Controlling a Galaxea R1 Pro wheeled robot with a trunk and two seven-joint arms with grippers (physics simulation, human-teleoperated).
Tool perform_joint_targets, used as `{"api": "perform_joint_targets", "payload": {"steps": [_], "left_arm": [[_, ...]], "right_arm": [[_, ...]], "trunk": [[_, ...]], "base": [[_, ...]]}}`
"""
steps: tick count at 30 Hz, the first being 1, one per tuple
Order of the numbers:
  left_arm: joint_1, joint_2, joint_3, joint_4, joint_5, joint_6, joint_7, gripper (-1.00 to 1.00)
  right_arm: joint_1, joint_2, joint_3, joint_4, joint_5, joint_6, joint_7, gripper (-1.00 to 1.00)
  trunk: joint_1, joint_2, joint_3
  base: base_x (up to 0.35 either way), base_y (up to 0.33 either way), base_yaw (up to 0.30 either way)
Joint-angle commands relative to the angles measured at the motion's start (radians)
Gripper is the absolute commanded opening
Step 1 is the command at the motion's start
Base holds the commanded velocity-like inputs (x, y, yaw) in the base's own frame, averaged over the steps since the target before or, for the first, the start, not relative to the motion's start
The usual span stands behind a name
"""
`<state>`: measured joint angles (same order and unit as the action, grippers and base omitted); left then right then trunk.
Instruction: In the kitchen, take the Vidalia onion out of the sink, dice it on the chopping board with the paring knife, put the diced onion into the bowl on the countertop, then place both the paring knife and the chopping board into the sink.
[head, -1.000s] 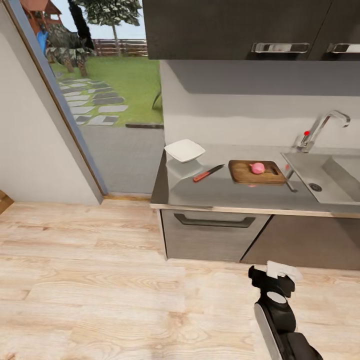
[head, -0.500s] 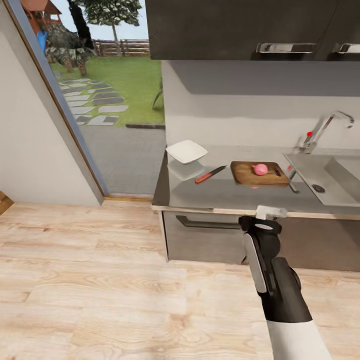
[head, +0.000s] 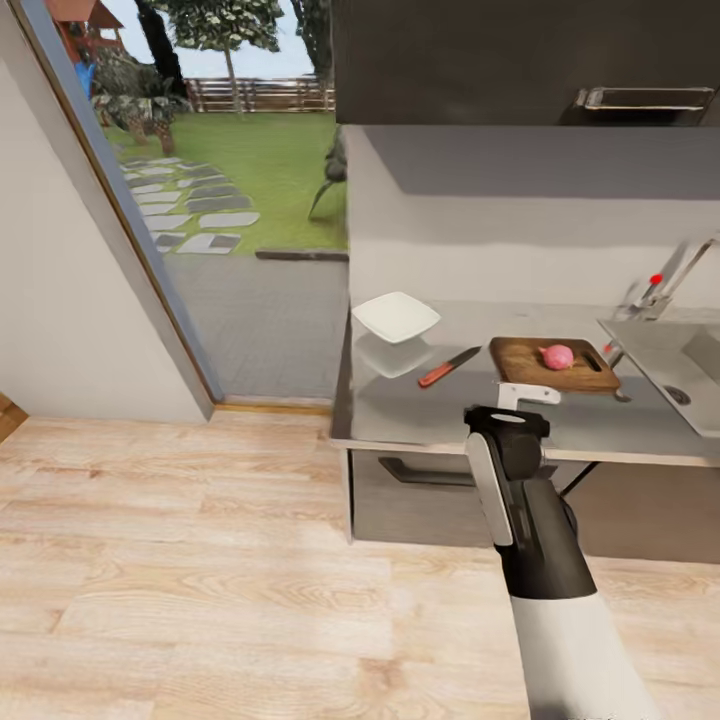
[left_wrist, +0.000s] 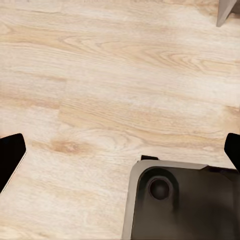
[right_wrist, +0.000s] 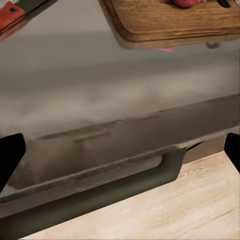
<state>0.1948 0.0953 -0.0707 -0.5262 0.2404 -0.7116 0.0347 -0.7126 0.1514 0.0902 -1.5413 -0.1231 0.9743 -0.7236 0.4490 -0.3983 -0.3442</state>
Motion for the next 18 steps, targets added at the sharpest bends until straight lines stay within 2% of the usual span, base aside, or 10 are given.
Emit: {"api": "perform_joint_targets", "payload": {"steps": [1, 9, 18], "left_arm": [[0.0, 0.001, -0.007, -0.001, 0.006, -0.002, 0.004, 1.0], [0.0, 0.001, -0.007, 0.0, -0.008, -0.001, 0.004, 1.0], [0.0, 0.001, -0.006, 0.013, -0.018, 0.0, 0.004, 1.0]], "right_arm": [[-0.001, 0.0, 0.002, 0.005, -0.011, 0.003, -0.01, 1.0], [-0.002, 0.0, 0.002, 0.014, -0.012, 0.002, -0.008, 1.0], [-0.002, -0.001, 0.0, 0.015, -0.011, 0.001, -0.008, 1.0]], "trunk": [[0.001, -0.002, -0.002], [0.001, -0.002, -0.002], [0.001, -0.002, -0.002]], "base": [[0.243, 0.204, 0.0], [0.272, 0.167, 0.0], [0.321, -0.023, 0.0]]}}
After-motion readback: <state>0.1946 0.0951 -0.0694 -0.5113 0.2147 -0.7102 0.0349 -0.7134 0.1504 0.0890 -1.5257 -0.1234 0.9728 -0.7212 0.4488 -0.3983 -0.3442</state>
